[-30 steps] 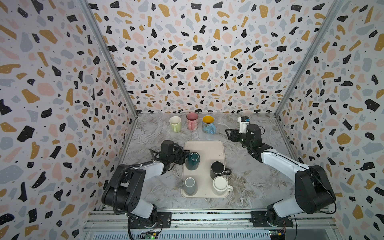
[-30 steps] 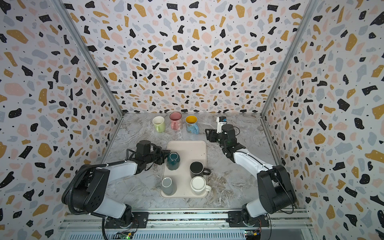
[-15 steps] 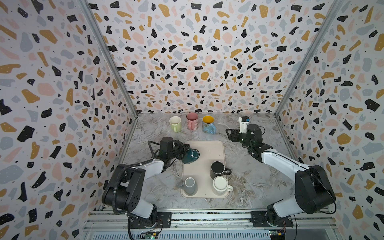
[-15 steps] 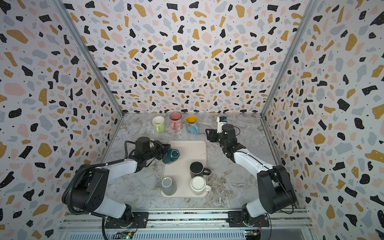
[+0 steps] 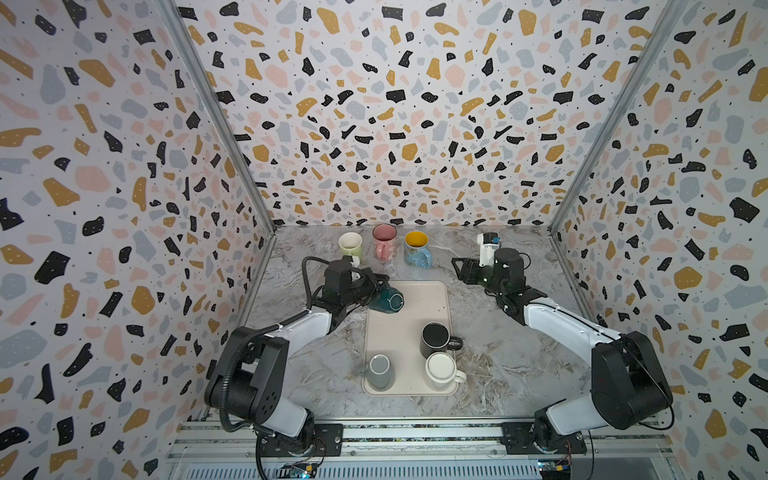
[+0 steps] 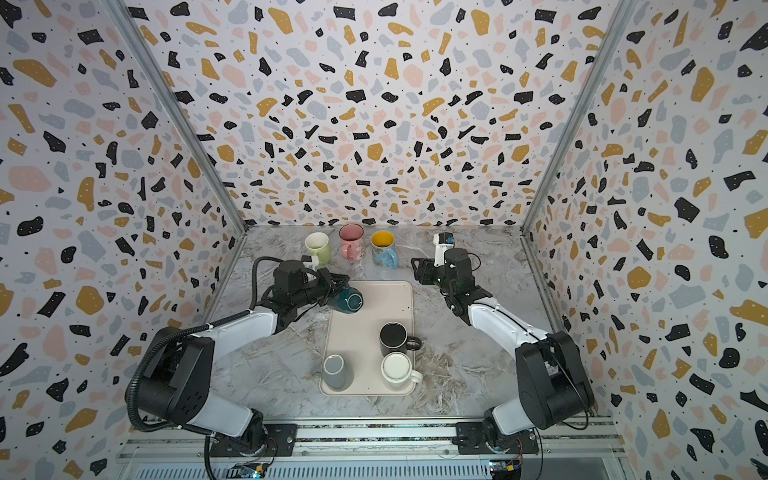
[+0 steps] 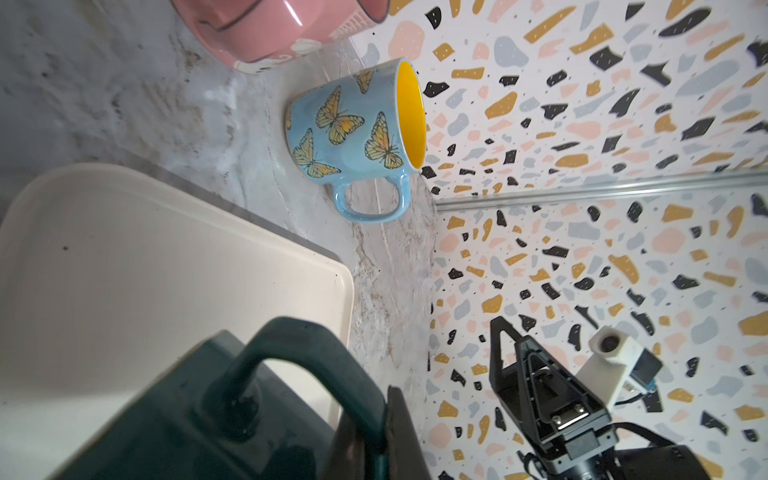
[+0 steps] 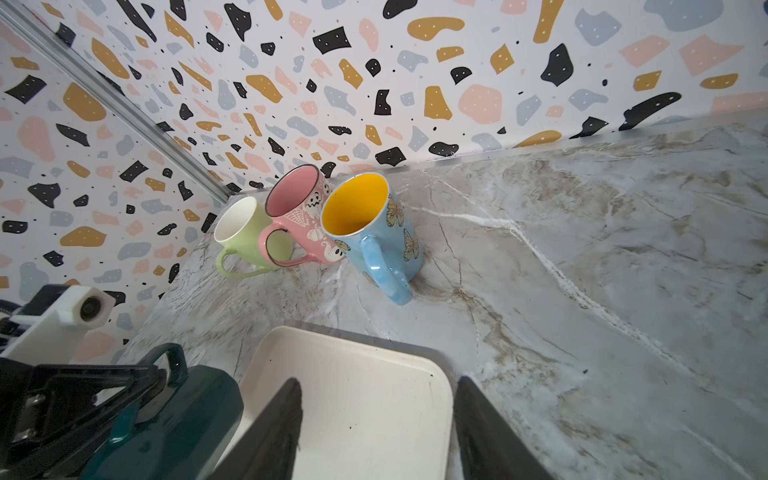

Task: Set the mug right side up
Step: 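Lift and tilt the dark green mug upright with the left gripper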

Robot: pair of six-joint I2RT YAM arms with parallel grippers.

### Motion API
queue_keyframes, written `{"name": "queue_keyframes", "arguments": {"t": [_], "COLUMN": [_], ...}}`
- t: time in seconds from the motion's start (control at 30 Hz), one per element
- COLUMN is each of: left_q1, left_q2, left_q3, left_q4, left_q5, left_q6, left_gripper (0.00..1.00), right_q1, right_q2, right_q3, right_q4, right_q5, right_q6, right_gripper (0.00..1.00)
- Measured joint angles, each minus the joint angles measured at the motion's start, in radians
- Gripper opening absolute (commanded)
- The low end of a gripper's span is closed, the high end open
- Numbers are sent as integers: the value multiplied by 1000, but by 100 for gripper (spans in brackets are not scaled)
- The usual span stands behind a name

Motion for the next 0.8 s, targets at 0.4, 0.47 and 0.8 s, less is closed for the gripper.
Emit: {"name": "queue_keyframes", "arguments": {"t": [0.4, 0.47, 0.8], "left_q1": [-151, -173, -335], "left_q2": [-77, -82, -166], "left_q3": [175, 175, 114], "left_q4": [-260, -266, -206], "left_q5": [-212, -240, -392], "left_q6": [521, 590, 949], "left_gripper": [0, 0, 0], "right_q1": [0, 0, 13], "right_q2": [-17, -25, -31], "right_q3": [48, 66, 149], "right_q4": [-70, -82, -146], "right_q5": [-122, -152, -280], "right_q6": [-37, -45, -92], "right_gripper": [56, 54, 49]}}
